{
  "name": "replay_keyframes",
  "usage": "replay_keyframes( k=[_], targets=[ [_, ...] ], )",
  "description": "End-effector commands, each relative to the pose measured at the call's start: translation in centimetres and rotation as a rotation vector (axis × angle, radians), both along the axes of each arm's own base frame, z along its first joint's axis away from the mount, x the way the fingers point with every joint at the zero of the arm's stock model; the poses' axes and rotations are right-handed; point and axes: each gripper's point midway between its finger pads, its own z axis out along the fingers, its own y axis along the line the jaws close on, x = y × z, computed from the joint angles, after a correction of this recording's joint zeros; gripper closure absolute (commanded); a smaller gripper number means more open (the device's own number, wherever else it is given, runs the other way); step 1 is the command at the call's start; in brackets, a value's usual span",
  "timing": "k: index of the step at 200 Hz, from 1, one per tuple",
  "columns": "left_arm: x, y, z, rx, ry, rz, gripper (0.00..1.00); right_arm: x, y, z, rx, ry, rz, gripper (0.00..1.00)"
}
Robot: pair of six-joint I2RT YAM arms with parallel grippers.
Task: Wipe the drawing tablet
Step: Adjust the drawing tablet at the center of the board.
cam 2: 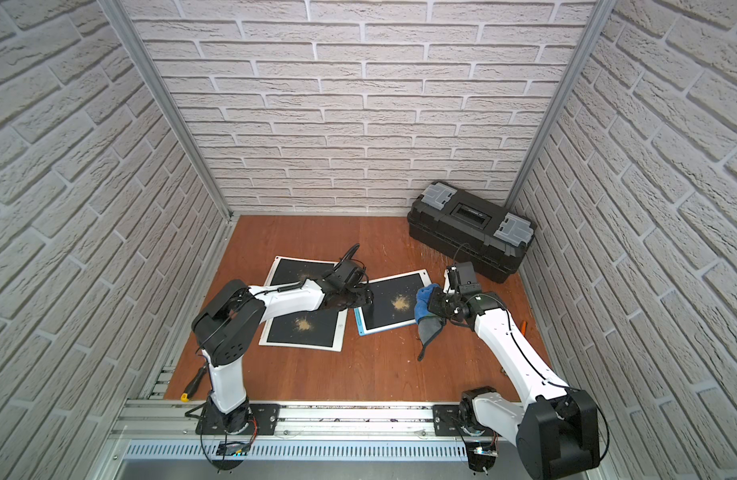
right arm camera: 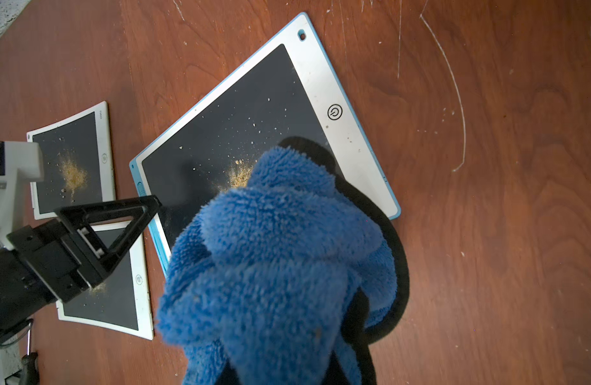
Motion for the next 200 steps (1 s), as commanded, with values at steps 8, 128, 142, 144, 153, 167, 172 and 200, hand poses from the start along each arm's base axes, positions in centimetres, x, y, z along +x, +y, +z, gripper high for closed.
replay_keyframes(
  k=[8,128,142,144,153,167,172,200],
  targets=[
    [0.9,2.2,-3.1,0.097,0.046,0.029,0.18,1.3,-0.5,0.5,-0.031,-0.042,-0.003,0.98],
    [1.6,1.3,-2.7,0.059,0.032,-0.016,0.19,8.0,-10.9,-5.6,-0.281,0.222,-0.34,0.98],
    [1.5,1.5,-2.7,0.053,0.031,-0.014,0.2,7.7,-10.9,-6.6,-0.281,0.247,-0.344,0.98],
    [1.4,1.6,-2.8,0.053,0.032,-0.014,0.19,7.6,-10.8,-6.7,-0.281,0.248,-0.343,0.98],
    [1.4,1.6,-2.7,0.047,0.03,-0.014,0.19,7.4,-10.8,-7.3,-0.282,0.258,-0.336,0.98],
    [1.3,1.7,-2.7,0.042,0.032,-0.015,0.19,7.1,-10.5,-8.2,-0.287,0.276,-0.315,0.98],
    [1.3,1.7,-2.7,0.041,0.032,-0.016,0.19,7.0,-10.4,-8.5,-0.29,0.284,-0.309,0.98],
    [1.2,1.7,-3.1,0.037,0.039,-0.031,0.2,5.7,-9.5,-10.7,-0.277,0.332,-0.286,0.98]
  ],
)
